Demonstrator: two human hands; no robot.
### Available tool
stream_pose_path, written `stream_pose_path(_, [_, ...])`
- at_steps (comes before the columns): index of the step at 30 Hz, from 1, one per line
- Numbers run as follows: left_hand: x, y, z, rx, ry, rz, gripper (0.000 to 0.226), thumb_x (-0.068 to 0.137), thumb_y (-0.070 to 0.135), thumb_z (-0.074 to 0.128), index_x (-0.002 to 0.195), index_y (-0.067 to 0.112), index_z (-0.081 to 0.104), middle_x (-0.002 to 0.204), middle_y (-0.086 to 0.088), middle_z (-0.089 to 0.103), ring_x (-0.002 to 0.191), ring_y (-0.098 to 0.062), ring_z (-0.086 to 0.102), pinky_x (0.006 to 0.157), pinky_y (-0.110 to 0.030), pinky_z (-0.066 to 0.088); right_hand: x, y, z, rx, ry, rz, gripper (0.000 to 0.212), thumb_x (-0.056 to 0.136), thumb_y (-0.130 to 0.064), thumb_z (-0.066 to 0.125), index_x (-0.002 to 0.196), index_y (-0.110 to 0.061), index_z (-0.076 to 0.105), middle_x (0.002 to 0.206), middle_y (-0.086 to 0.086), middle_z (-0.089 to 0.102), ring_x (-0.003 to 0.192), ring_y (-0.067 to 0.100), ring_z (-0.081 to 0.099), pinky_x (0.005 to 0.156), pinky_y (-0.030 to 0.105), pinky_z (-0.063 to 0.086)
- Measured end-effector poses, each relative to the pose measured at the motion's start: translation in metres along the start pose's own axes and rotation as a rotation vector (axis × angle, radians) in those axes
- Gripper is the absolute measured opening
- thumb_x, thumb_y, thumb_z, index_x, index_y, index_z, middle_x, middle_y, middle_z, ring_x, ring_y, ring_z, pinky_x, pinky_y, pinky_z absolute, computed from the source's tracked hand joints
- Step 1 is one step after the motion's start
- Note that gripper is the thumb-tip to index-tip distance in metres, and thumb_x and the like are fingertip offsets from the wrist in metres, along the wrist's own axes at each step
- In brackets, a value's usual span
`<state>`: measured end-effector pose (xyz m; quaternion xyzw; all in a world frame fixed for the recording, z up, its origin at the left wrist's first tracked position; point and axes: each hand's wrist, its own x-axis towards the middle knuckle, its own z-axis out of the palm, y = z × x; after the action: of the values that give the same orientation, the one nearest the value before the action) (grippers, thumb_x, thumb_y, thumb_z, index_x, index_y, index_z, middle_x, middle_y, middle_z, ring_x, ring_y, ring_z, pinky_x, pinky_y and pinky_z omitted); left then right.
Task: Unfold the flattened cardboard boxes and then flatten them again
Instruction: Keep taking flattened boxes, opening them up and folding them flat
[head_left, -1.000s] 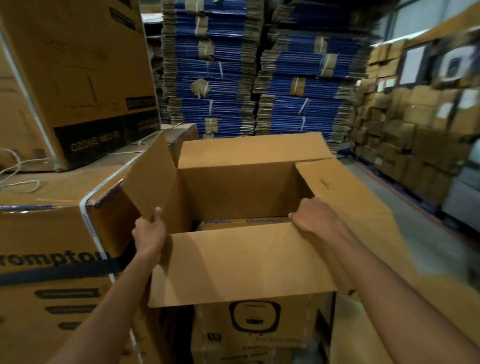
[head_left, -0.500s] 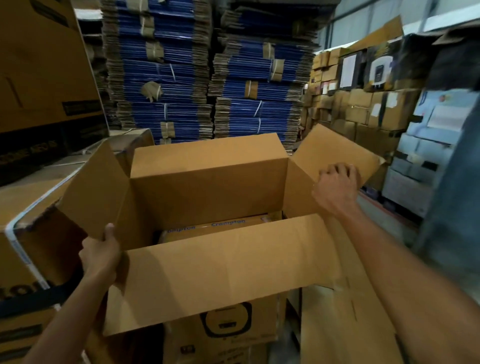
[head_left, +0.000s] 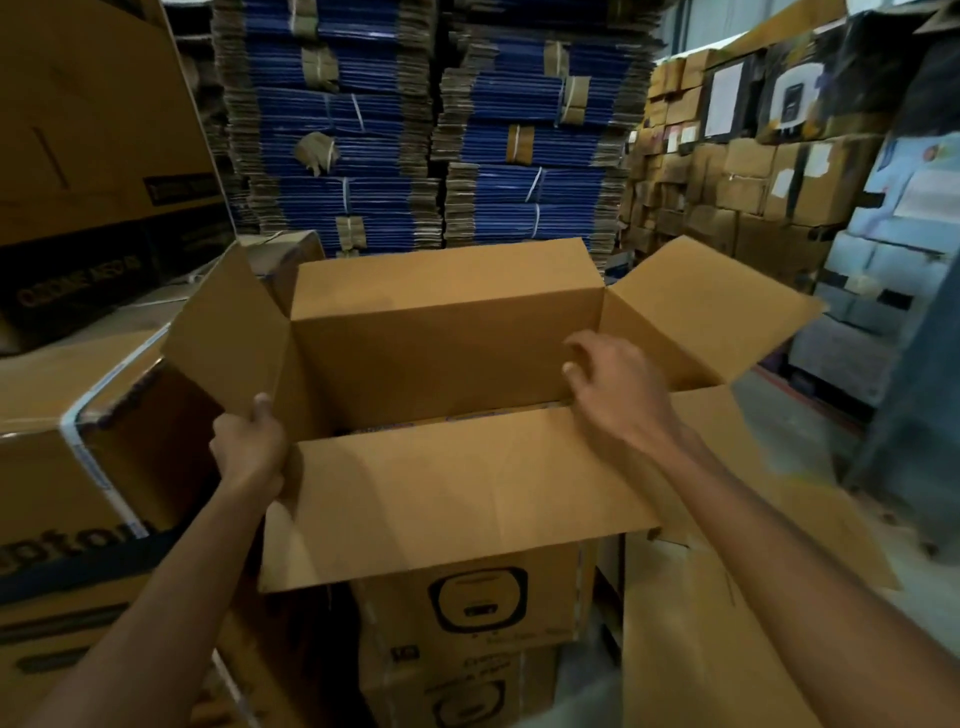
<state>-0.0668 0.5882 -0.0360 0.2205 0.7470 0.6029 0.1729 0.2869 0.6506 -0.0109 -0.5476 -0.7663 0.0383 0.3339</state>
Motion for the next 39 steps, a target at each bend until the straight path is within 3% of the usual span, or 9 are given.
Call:
stream_pose_path(3, [0.003,0.014,0.004,-0.048,-0.018,-0.023,0.041,0.106,0.035,0.049,0.135,0.006,0.055,0.130,-0.012,0.061,0.116,-0.029,0.059,0.089,-0.037,0.044,-0.061,-0.065,0.021,0.319,-0.104,-0.142,0.020,0.102,-0.038,0.055,0.088,-0.029,0.067,0.079,-0.013,0.066,0.067,0.002,0.062,0.062,0.018,0.052])
stream_pose_path(6, [-0.001,0.025,0.011,-0.090,-0.044,-0.046,0.038,0.106,0.033,0.050,0.131,0.006,0.058,0.125,-0.009,0.063,0.110,-0.026,0.061,0.088,-0.036,0.048,-0.112,-0.102,0.051,0.494,-0.279,-0.115,0.052,0.097,-0.058,0.048,0.069,-0.016,0.064,0.064,0.001,0.063,0.059,0.018,0.063,0.060,0.042,0.054])
stream_pose_path(14, [-0.028,0.042,0.031,-0.191,-0.059,-0.065,0.041,0.108,0.030,0.046,0.135,0.001,0.052,0.133,-0.012,0.060,0.118,-0.029,0.059,0.098,-0.036,0.051,-0.159,-0.093,0.083,1.123,-0.319,0.614,0.037,0.096,-0.044,0.061,0.104,-0.009,0.072,0.106,0.006,0.075,0.095,0.013,0.074,0.096,0.037,0.057])
stream_pose_path(17, [-0.042,0.047,0.039,-0.202,-0.087,-0.059,0.041,0.108,0.029,0.046,0.136,0.001,0.051,0.127,-0.008,0.059,0.112,-0.025,0.058,0.092,-0.032,0.047,-0.170,-0.094,0.087,1.507,-0.352,0.815,0.068,0.087,-0.045,0.068,0.145,-0.019,0.045,0.140,0.009,0.059,0.112,0.023,0.069,0.104,0.043,0.052])
stream_pose_path(19, [-0.053,0.048,0.043,-0.215,-0.122,-0.036,0.038,0.107,0.029,0.047,0.136,0.004,0.050,0.121,-0.005,0.059,0.104,-0.020,0.055,0.089,-0.031,0.045,-0.162,-0.094,0.086,1.637,-0.124,0.759,0.084,0.089,-0.035,0.069,0.158,-0.029,0.021,0.146,-0.002,0.050,0.125,0.025,0.061,0.108,0.045,0.048])
stream_pose_path(25, [-0.090,0.035,0.033,-0.147,-0.245,0.122,0.043,0.105,0.036,0.051,0.136,0.006,0.055,0.117,-0.007,0.067,0.099,-0.021,0.065,0.079,-0.034,0.055,-0.112,-0.088,0.034,1.607,0.323,0.610,0.010,0.091,-0.001,0.058,0.091,-0.007,0.066,0.085,0.000,0.068,0.086,0.020,0.065,0.075,0.033,0.053])
stream_pose_path(27, [-0.106,0.032,0.029,-0.112,-0.285,0.157,0.043,0.106,0.034,0.049,0.135,0.003,0.055,0.116,-0.007,0.066,0.098,-0.021,0.064,0.066,-0.028,0.047,-0.096,-0.084,0.009,1.616,0.301,0.597,0.026,0.088,0.002,0.051,0.069,-0.015,0.052,0.071,-0.001,0.056,0.073,0.018,0.056,0.066,0.033,0.047])
stream_pose_path(33, [-0.153,0.037,0.017,-0.002,-0.385,0.316,0.029,0.108,0.031,0.047,0.123,0.009,0.059,0.098,-0.002,0.065,0.087,-0.020,0.065,0.065,-0.032,0.054,-0.066,-0.060,-0.046,1.415,0.144,0.500,0.028,0.081,-0.006,0.048,0.057,-0.020,0.043,0.067,0.003,0.051,0.079,0.028,0.053,0.083,0.050,0.048])
stream_pose_path(39, [-0.190,0.054,0.008,-0.028,-0.316,0.402,0.018,0.108,0.029,0.048,0.105,0.014,0.058,0.086,0.005,0.062,0.073,-0.011,0.062,0.056,-0.024,0.048,-0.046,-0.058,-0.107,1.268,-0.042,0.390,0.024,0.069,-0.017,0.052,0.052,-0.025,0.037,0.059,-0.001,0.046,0.073,0.027,0.050,0.073,0.043,0.050])
